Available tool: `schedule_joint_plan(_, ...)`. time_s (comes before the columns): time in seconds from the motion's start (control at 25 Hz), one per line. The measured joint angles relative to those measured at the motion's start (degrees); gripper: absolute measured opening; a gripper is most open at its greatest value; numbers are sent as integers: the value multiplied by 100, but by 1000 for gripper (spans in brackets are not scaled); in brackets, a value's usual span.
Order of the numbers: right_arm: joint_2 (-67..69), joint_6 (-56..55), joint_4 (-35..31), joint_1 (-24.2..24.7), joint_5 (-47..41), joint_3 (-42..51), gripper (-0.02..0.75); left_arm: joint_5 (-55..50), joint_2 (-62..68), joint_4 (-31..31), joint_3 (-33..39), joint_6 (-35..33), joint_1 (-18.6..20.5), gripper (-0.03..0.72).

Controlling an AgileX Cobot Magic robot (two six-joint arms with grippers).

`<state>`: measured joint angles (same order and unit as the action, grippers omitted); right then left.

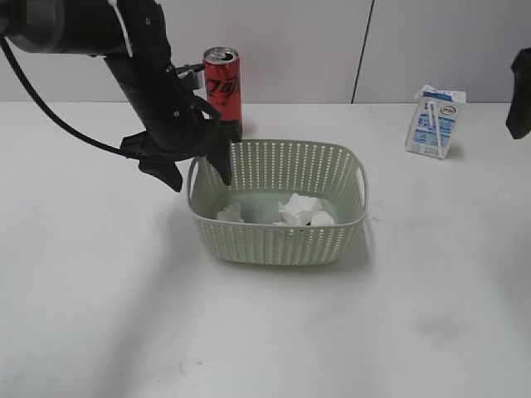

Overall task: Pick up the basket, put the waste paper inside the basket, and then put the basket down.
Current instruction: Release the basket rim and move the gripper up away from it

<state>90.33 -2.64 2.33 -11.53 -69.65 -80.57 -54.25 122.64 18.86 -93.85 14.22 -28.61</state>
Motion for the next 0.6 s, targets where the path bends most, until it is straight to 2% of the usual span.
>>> schedule_joint_plan(0.08, -284, -5, 7, 0, 14, 344, 683, -25, -5, 17, -56, -131, 0, 610)
schedule_joint_plan(0.16, -517, -5, 7, 0, 24, 597, 684, -240, -27, 29, -155, -184, 0, 664)
schedule_joint_plan(0.44, -1320, -19, -87, 0, 43, 1196, 684, -966, -625, -22, -368, -314, 298, 689)
schedule_joint_plan(0.6, -1970, -14, -334, 0, 37, 1553, 677, -1358, -1108, -543, -368, -477, 628, 689)
